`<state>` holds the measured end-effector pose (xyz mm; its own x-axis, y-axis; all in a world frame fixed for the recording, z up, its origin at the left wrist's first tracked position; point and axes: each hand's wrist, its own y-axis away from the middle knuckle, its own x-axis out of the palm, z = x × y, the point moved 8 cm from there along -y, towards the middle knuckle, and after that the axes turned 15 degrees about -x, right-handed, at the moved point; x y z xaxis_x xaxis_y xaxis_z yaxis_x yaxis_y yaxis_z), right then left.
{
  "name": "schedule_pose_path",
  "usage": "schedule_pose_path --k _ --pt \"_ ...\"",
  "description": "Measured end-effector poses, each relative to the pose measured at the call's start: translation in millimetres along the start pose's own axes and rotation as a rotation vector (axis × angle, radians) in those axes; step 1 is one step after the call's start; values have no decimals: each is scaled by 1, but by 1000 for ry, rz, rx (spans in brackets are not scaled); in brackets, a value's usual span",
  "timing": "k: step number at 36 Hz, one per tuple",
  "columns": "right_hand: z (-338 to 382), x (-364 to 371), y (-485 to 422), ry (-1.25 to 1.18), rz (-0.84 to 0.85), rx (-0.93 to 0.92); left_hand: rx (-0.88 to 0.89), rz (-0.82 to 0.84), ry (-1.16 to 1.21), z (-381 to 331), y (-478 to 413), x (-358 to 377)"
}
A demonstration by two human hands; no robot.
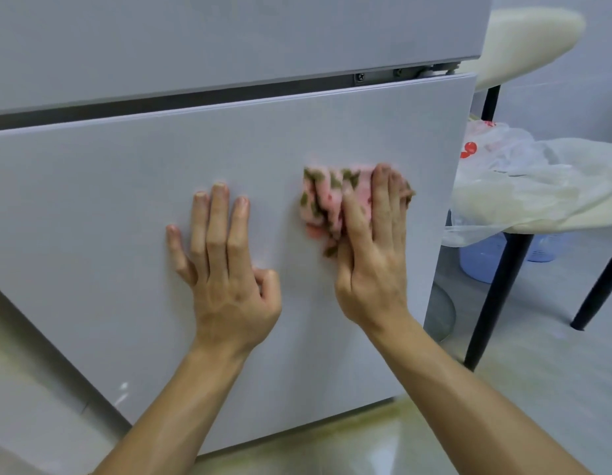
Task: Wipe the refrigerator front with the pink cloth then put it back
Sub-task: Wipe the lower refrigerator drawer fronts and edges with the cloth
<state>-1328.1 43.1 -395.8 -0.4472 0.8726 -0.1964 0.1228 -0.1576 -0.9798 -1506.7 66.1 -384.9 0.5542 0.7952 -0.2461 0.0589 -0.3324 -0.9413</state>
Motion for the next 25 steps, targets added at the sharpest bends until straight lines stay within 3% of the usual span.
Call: schedule_pose_path --k 6,11,15,25 --pt "-11 11 135 81 332 -7 -5 31 -12 -10 0 7" --pt "-20 9 153 114 377 38 -12 41 -21 -12 0 8" --pt "-23 5 125 63 298 95 -10 38 -21 -11 0 7" --pt "-61 -35 -32 -40 -147 315 49 83 -25 -30 1 12"
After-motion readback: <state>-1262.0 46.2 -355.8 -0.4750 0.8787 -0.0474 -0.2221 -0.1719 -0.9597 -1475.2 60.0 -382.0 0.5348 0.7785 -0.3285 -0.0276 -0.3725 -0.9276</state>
